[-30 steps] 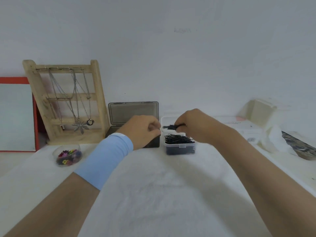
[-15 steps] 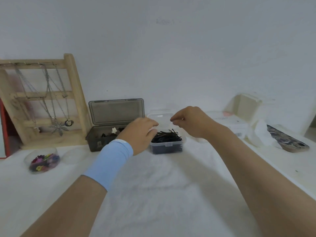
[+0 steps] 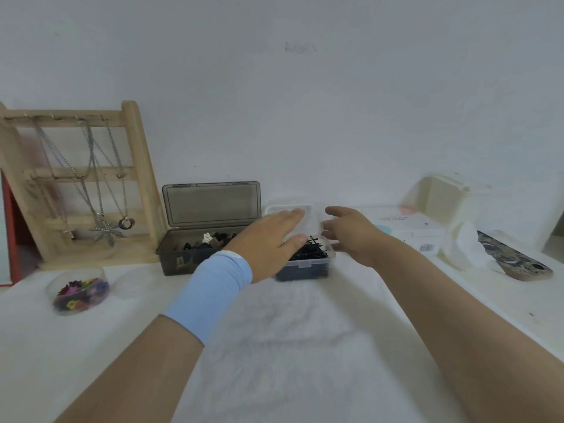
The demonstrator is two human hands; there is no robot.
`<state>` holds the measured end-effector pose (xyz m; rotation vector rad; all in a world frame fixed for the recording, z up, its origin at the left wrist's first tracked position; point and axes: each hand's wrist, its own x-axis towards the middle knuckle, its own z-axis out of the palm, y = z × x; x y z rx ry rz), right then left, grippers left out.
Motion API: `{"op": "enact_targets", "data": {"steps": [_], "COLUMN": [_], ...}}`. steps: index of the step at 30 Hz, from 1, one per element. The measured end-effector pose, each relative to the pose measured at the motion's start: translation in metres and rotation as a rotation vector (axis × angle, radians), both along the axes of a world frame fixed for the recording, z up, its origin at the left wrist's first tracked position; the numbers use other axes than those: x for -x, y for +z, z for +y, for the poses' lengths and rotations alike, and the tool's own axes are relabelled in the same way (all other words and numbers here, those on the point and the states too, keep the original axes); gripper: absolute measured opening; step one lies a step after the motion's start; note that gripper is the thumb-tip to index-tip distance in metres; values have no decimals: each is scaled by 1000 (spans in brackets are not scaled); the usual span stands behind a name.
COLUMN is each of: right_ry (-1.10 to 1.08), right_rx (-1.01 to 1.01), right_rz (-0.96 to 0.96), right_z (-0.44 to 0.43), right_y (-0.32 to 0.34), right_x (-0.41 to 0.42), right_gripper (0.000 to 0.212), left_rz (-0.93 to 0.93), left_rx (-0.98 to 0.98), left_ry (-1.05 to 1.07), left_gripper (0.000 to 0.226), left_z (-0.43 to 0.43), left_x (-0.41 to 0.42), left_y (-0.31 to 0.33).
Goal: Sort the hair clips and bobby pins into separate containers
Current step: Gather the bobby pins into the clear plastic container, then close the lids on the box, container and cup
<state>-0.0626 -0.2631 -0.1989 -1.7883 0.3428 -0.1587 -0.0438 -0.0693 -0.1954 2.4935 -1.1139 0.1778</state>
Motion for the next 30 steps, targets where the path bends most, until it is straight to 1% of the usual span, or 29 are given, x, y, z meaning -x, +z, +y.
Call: {"op": "enact_targets", "data": {"steps": [2, 4, 7, 8, 9, 10, 11, 12, 13, 15, 16, 18, 19, 20, 21, 23, 25, 26, 28, 29, 30], "right_ry": [29, 36, 72, 73, 59, 26, -6, -34, -56, -57, -42, 2, 21, 38, 55, 110, 184, 212, 254, 283, 326], "right_rx": [18, 157, 533, 584, 548, 420, 265, 135, 55, -32, -41, 25, 86, 160, 238, 403, 541, 605, 734, 796, 861], "right_rz": [-14, -33, -35, -43, -47, -49, -52, -61, -61, -69, -78, -75, -67, -65, -64, -43, 0, 24, 50, 62, 89], "right_z": [-3, -4, -2, -1, -1, -1, -1, -1, -3, -6, -7, -7, -7, -8, -9, -13, -15, -15, -13, -11, -8], "right_y": [0, -2, -3, -5, -7, -8, -9, -7, -5, 3, 6, 10, 11, 12, 13, 18, 26, 29, 36, 38, 39], "right_x": [2, 4, 7, 5, 4, 3, 2, 2, 2, 2, 4, 7, 8, 9, 9, 13, 20, 23, 28, 30, 31], "right_gripper": [42, 29, 23, 26, 31, 37, 43, 49, 54, 58, 54, 38, 34, 35, 39, 45, 49, 48, 34, 25, 22], "left_rz": [20, 30, 50, 40, 32, 38, 62, 91, 107, 47, -6, -78, -111, -135, -140, -58, 83, 140, 231, 248, 233], "left_rx": [-161, -308, -316, -315, -316, -302, -247, -144, -6, 295, 425, 644, 724, 771, 778, 694, 485, 359, 113, -19, -152], "left_ry": [-37, -34, 33, 54, 66, 57, 31, 2, -16, -5, 24, 95, 130, 161, 180, 181, 129, 93, 53, 43, 32], "left_gripper": [58, 59, 55, 53, 51, 50, 50, 49, 48, 39, 35, 29, 29, 30, 30, 30, 27, 28, 37, 43, 47], "left_z": [-7, -12, -7, -4, -3, -2, -2, -1, 0, 3, 5, 8, 10, 12, 15, 20, 23, 24, 21, 19, 16], "left_x": [3, 2, -6, -7, -6, -4, 0, 2, 2, 0, -1, -1, -1, 0, 0, -3, -4, -4, -1, 2, 4], "left_y": [-5, -12, -15, -14, -14, -13, -13, -11, -9, -3, 2, 9, 12, 15, 18, 23, 22, 20, 13, 10, 9]}}
